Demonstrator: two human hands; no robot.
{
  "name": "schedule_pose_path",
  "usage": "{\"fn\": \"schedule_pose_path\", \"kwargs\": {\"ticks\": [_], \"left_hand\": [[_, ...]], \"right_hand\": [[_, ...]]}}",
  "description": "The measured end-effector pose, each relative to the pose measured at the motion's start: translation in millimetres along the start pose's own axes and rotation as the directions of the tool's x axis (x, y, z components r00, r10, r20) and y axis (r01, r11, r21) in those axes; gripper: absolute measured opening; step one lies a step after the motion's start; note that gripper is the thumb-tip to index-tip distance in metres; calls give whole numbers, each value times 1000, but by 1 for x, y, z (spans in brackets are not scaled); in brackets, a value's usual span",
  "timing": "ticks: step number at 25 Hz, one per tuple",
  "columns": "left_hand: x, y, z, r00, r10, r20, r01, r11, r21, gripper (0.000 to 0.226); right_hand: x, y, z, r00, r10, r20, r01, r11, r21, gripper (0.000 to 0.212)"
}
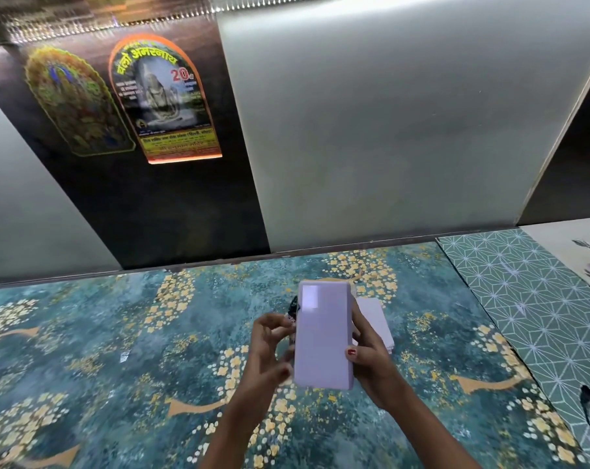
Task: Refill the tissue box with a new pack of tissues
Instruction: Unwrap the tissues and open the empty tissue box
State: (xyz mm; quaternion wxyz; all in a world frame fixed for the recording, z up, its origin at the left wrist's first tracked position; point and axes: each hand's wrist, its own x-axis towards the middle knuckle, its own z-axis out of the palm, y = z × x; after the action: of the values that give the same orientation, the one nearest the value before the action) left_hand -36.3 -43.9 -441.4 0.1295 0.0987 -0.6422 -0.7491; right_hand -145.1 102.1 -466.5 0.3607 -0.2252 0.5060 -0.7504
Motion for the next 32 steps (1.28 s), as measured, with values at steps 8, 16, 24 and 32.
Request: {"fn": "schedule_pose_path", "kwargs": {"ticks": [8,16,24,32], "left_hand": [[15,-1,12,933,-299,198,272,950,153,91],[32,-4,-12,949,-302,88,309,949,-69,67],[8,-67,-59,929,-358,89,333,709,-622,75],[-12,-97,-77,576,-564,-592,309,820,-481,32]], "right_hand": [[-6,3,-13,999,-24,34,31,976,-217,92],[17,0,-21,992,-50,119,66,988,-140,112],[-18,-3,-98,999,-52,0,47,899,436,58],[-44,5,-162,699,300,-649,-442,895,-62,58]]}}
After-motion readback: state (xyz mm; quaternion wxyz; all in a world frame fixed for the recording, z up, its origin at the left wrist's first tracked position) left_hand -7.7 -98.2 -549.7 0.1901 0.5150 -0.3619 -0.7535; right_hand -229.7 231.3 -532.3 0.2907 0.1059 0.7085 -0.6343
